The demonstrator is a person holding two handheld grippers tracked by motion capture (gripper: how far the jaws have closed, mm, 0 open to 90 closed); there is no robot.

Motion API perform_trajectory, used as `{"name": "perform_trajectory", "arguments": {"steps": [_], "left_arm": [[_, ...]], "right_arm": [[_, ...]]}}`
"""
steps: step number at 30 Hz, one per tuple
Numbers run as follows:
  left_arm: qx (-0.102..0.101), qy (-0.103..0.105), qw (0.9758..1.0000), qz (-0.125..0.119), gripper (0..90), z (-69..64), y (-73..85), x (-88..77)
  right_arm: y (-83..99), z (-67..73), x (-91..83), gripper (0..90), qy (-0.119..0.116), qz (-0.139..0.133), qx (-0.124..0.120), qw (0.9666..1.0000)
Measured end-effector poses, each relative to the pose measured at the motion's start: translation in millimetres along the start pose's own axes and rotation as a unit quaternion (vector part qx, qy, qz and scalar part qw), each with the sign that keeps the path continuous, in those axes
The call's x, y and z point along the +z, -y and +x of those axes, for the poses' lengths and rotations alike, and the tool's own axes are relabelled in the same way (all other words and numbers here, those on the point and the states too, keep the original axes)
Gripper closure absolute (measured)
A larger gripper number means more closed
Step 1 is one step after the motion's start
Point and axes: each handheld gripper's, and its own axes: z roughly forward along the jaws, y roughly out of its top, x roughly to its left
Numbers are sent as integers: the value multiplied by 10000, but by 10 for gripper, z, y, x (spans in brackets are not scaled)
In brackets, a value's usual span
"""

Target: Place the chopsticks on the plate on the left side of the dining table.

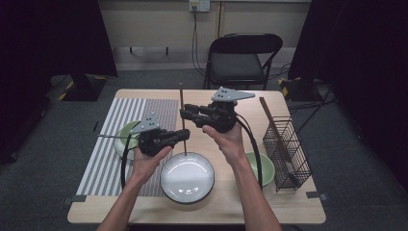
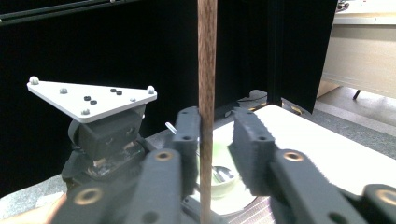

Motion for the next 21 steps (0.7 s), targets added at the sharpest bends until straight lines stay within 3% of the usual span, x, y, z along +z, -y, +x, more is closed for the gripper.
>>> {"name": "perform_trajectory", "arguments": {"steps": [6,12,21], "left_arm": [[-99,38,9999,-27,849,55,-2,-67],[-125,126,9998,-117,849,60,-25,-133],[-29,18,9999,-152,849,27,-159,-211]], "right_arm": [[73,-25,-109,574,33,82,-23,10000],[289,-67,-200,504,144,166,74,9997],[618,-54,-223,525,115,370,182,9991]]}}
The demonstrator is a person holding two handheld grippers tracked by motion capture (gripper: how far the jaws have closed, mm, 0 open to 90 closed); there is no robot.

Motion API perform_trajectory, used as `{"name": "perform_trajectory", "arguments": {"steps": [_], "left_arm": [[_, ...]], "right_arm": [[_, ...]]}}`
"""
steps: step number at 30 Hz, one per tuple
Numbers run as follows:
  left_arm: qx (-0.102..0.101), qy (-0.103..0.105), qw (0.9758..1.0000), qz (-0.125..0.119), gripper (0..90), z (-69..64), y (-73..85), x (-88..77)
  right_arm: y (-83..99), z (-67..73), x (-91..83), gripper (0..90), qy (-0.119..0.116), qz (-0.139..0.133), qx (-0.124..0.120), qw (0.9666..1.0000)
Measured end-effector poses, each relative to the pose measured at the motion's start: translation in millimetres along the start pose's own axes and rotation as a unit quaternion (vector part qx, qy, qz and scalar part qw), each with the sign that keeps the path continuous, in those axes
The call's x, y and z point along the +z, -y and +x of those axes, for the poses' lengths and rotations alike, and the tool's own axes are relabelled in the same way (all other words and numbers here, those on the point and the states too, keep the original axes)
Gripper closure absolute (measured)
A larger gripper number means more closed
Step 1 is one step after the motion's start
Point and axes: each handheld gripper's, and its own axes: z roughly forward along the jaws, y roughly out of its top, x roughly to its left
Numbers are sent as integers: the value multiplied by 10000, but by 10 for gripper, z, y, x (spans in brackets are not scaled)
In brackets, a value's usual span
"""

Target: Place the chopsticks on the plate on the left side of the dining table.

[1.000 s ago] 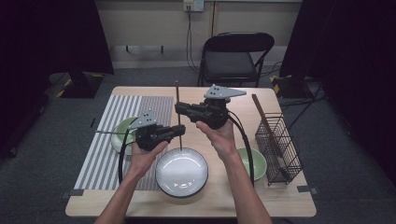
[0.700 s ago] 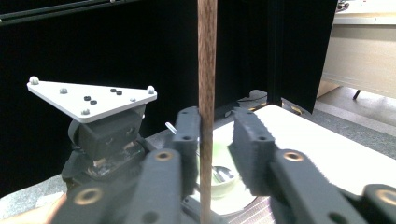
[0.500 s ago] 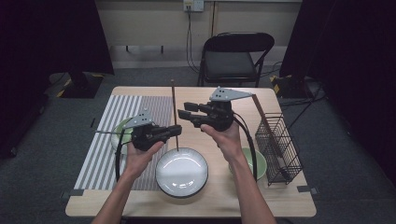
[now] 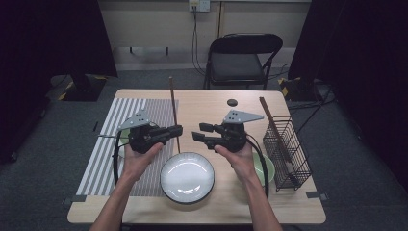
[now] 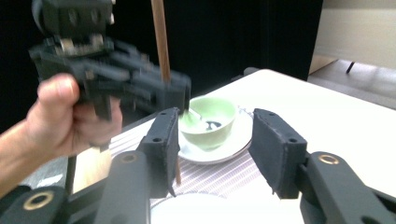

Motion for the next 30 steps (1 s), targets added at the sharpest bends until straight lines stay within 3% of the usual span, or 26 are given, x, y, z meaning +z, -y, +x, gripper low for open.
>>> {"name": "perform_trajectory", "arguments": {"steps": [8,13,21,30], "left_arm": [[-2,98,10000,-5,849,-39,-22,32],[-33,160,9999,16,849,-46,-5,70],[-147,224,9996,7,849,-21,-10,107],[-78,240,9997,3,849,-49,-22,154]], "right_arm": [[178,95,303,613,-261,286,-128,9992],[213,135,425,675,-440,255,-144,9986],[245,127,472,838,-453,180,-158,9987],[249,96,436,858,-484,142,-149,9986]]}}
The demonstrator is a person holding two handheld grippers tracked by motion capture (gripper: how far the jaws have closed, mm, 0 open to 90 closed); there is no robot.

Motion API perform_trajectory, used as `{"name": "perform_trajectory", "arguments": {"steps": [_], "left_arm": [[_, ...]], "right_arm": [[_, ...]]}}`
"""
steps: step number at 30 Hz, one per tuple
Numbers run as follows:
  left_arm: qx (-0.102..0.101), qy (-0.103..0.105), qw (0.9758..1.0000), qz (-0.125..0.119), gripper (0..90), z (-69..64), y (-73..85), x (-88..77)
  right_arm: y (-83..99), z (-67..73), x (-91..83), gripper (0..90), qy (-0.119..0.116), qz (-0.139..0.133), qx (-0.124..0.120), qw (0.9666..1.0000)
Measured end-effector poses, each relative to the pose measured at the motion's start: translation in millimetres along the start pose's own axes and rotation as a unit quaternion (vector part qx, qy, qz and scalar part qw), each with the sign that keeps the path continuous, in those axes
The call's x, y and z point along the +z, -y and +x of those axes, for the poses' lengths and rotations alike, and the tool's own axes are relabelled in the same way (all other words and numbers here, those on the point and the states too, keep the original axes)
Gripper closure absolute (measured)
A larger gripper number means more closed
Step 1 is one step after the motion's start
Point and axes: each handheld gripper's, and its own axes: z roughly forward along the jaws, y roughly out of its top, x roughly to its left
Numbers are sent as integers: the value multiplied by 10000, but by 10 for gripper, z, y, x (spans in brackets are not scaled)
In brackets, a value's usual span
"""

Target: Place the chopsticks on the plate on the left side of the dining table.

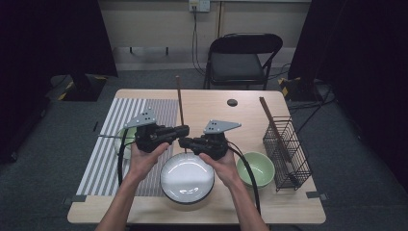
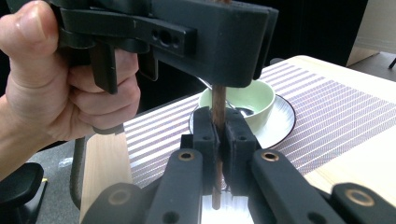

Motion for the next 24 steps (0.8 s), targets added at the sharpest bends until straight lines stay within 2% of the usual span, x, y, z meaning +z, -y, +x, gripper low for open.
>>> {"name": "perform_trajectory", "arguments": {"steps": [2,5,7,12,14,16,20,22,24], "left_arm": [[1,-47,10000,-30,847,-6,2,12],[1,-135,9999,58,824,2,-1,17],[-42,-47,10000,53,794,22,-10,6],[28,-49,10000,-10,671,18,-80,2],[106,-52,9999,95,624,16,-107,5],[173,-195,9996,104,596,22,-124,4],[102,-363,9992,159,501,81,-126,-24],[24,-509,9986,115,488,115,-116,-45],[23,-556,9983,143,487,150,-108,-65]], "right_arm": [[-5,4,-12,860,44,20,-2,10000],[-3,6,-23,861,73,49,17,10000],[5,2,-42,861,82,82,24,9999],[10,13,-53,861,81,49,11,10000],[12,18,-38,861,63,44,15,10000],[10,28,-31,861,57,52,-2,10000],[-7,59,-50,861,36,69,-64,9999],[-14,57,-69,860,105,75,-42,9999],[-23,40,-98,860,121,28,-12,9999]]}}
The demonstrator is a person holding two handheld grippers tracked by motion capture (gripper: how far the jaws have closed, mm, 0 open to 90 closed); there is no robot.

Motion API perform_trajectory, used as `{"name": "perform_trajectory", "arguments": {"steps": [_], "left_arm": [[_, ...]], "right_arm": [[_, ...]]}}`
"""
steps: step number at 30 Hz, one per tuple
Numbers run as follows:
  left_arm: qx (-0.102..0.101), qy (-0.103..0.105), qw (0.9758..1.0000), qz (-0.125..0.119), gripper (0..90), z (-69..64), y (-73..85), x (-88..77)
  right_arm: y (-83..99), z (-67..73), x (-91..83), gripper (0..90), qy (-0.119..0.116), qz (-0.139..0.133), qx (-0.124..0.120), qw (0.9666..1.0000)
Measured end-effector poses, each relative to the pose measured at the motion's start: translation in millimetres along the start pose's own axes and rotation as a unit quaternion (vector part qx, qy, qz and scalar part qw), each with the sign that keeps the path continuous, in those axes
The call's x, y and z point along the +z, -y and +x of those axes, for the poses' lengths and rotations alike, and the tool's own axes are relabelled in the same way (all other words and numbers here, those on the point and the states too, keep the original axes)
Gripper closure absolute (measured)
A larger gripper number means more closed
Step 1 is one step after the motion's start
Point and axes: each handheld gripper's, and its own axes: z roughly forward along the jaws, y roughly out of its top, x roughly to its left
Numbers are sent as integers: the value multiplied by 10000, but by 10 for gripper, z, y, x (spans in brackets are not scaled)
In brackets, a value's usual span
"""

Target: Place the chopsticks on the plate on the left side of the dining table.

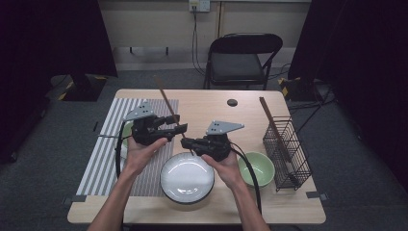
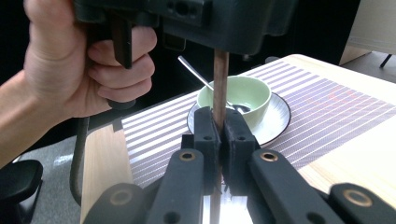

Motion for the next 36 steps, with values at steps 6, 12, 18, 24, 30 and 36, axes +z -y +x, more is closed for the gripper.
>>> {"name": "perform_trajectory", "arguments": {"steps": [6,12,18,24,30,36], "left_arm": [[-45,-68,10000,-48,475,38,27,-4],[-12,-120,9999,42,465,53,34,-2],[-45,-163,9998,46,442,65,38,7],[45,-228,9997,57,418,65,39,8],[-23,-215,9997,-94,391,105,7,-66],[-59,-456,9987,-225,395,188,-51,-188]], "right_arm": [[-44,-13,-34,859,75,15,-8,10000],[-57,-11,-58,856,134,30,-5,9999],[-88,-20,-98,858,174,-5,14,9998],[-73,-31,-101,858,165,-14,42,9999],[-74,-46,-132,859,233,-4,36,9997],[-62,-41,-143,860,195,-20,18,9998]]}}
